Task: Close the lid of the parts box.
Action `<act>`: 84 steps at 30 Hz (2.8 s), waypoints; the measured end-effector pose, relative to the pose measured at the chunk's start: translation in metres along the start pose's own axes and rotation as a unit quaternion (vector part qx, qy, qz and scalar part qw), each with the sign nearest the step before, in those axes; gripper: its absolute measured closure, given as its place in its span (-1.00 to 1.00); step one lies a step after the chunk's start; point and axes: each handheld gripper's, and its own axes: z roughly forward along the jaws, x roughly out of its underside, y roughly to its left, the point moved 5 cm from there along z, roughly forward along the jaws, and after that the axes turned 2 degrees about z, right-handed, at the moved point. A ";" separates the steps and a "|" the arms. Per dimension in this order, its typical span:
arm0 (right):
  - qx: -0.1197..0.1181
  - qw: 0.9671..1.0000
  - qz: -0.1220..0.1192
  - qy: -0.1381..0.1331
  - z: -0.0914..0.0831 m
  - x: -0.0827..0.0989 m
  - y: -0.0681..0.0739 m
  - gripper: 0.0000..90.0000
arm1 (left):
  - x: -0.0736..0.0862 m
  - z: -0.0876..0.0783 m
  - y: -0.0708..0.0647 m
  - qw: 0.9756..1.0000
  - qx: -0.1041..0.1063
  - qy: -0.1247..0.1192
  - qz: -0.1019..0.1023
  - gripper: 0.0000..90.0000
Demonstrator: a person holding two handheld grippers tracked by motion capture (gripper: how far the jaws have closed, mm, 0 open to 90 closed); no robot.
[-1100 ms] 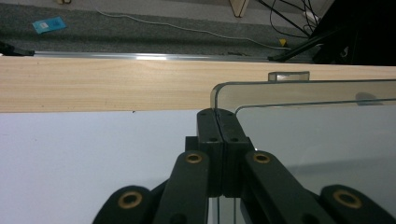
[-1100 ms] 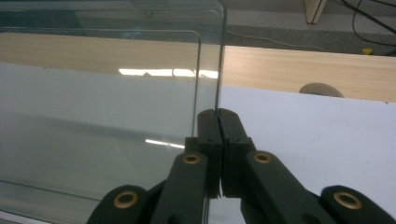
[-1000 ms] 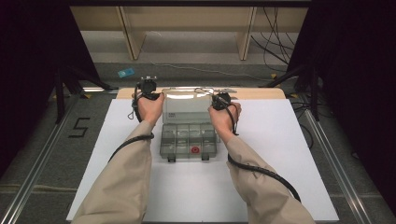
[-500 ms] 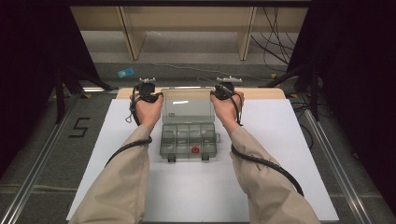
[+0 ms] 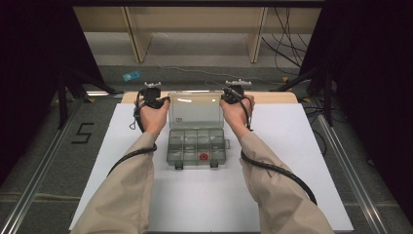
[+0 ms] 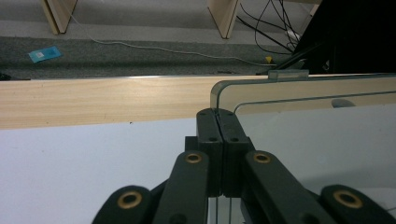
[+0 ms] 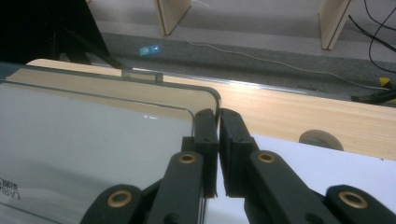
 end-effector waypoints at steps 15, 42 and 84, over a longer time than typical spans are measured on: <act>-0.006 1.000 0.002 -0.026 -0.011 0.005 0.002 0.95 | -0.001 -0.009 -0.006 1.000 -0.002 -0.006 0.000 0.99; -0.019 0.998 -0.012 -0.057 -0.031 0.013 0.005 0.95 | 0.002 -0.028 -0.017 0.999 -0.011 -0.038 0.009 0.99; -0.026 0.995 -0.039 -0.088 -0.051 0.024 0.009 0.94 | 0.008 -0.046 -0.035 0.997 -0.013 -0.071 -0.007 0.99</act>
